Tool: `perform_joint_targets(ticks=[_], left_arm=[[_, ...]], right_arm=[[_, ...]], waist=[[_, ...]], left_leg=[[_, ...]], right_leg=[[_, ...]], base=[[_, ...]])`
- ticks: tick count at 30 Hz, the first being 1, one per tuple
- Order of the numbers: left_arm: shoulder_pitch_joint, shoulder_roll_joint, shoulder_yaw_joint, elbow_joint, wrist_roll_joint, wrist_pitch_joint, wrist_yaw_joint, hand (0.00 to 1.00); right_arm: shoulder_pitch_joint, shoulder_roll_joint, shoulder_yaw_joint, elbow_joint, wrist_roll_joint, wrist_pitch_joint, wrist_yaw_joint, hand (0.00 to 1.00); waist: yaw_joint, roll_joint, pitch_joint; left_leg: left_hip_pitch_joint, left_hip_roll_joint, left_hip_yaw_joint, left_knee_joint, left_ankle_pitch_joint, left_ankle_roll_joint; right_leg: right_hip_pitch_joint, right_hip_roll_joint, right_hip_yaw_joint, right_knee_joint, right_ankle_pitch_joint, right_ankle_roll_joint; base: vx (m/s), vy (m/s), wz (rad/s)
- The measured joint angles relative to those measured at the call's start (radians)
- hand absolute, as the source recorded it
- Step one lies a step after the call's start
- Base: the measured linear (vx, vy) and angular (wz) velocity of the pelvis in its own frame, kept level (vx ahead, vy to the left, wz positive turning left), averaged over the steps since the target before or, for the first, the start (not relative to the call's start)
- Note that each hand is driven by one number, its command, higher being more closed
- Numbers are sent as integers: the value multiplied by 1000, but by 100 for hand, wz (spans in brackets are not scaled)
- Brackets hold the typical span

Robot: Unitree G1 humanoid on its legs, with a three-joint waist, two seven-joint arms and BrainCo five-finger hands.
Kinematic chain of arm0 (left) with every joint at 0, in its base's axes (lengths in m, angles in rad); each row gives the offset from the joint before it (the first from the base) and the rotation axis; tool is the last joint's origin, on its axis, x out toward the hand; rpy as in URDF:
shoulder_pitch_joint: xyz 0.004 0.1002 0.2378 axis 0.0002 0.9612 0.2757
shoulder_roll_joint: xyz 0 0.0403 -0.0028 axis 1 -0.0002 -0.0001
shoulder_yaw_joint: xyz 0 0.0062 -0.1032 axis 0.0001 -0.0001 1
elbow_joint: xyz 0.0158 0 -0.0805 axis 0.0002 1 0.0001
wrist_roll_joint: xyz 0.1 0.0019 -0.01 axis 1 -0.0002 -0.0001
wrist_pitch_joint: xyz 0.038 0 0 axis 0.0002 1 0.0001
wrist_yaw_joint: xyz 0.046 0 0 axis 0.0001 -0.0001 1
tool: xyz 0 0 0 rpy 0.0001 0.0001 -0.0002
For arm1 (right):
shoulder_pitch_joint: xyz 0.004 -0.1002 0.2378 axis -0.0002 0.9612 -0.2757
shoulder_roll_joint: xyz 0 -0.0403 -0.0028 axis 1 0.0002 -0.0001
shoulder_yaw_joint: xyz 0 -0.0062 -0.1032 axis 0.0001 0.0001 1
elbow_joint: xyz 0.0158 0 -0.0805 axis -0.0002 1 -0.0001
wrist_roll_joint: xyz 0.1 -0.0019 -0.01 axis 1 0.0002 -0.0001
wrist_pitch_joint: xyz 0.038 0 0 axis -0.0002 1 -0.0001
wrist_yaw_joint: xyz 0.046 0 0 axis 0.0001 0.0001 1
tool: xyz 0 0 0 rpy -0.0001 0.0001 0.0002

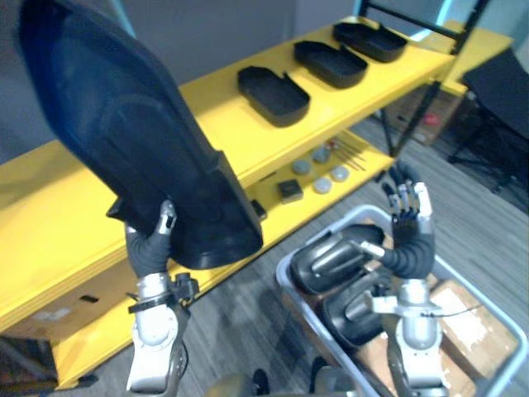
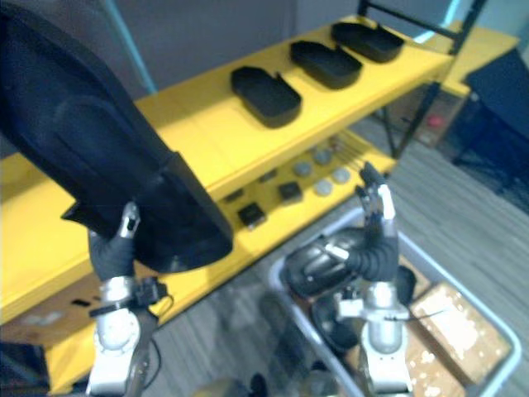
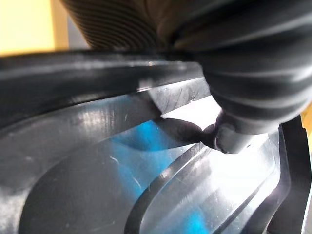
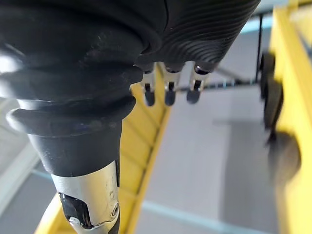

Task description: Walk over and take plastic housings, then place them on the shelf

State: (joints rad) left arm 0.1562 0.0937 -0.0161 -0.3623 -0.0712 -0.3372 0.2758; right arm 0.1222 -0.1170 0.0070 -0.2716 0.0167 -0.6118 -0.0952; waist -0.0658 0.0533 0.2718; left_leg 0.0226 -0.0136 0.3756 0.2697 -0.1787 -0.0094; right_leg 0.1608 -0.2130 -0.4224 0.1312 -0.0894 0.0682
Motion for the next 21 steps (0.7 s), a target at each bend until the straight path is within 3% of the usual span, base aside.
perform_joint_targets(ticks=[1, 2, 3, 4, 8, 14, 21], left_arm=[[6, -6, 4, 0, -1, -1, -3, 100], [10, -9, 5, 0, -2, -1, -2, 100], [19, -21, 12, 1, -4, -1, -1, 100], [29, -23, 12, 1, -7, -1, 0, 100], [108, -22, 38, 1, -11, 15, -4, 100], [118, -22, 40, -3, -11, 27, -24, 100], [120, -22, 41, -6, -8, 41, -23, 100]], right_arm=[[-34, -11, 5, 16, -5, -1, 4, 0], [-47, -16, 8, 23, -9, -2, 8, 0], [-68, -28, 16, 27, -10, -2, 16, 0], [-72, -25, 25, 26, -9, -13, 26, 0], [-77, 9, 73, 57, -12, -40, 47, 0], [-64, 30, 95, 67, -21, -39, 29, 0], [-65, 27, 128, 94, -34, -39, 30, 0]], waist=[[1, 18, 3], [3, 24, 0], [19, 31, -9], [23, 24, -16], [25, -11, -43], [23, -15, -69], [29, -19, -72]], left_leg=[[-9, 76, 22, 35, 4, 8], [-6, 103, 10, 30, 19, -3], [-1, 75, -45, 14, 20, -26], [-4, 53, -61, -7, 20, -26], [48, -26, -66, -185, 93, 5], [45, -45, -94, -271, 156, 26], [54, -33, -95, -313, 178, 14]], right_leg=[[-15, -11, -20, 64, -33, 5], [-28, -22, -19, 103, -55, 15], [-64, -56, 9, 171, -95, 24], [-80, -74, 20, 187, -108, 34], [-92, -100, 48, 158, -78, 46], [-67, -74, 32, 45, 1, 57], [-56, -44, 41, -7, 20, 59]], base=[[-86, 67, 98], [-125, 127, 46], [-114, 148, 17], [-103, 153, 17], [-69, 104, 10], [29, 47, 13], [24, -5, 1]])
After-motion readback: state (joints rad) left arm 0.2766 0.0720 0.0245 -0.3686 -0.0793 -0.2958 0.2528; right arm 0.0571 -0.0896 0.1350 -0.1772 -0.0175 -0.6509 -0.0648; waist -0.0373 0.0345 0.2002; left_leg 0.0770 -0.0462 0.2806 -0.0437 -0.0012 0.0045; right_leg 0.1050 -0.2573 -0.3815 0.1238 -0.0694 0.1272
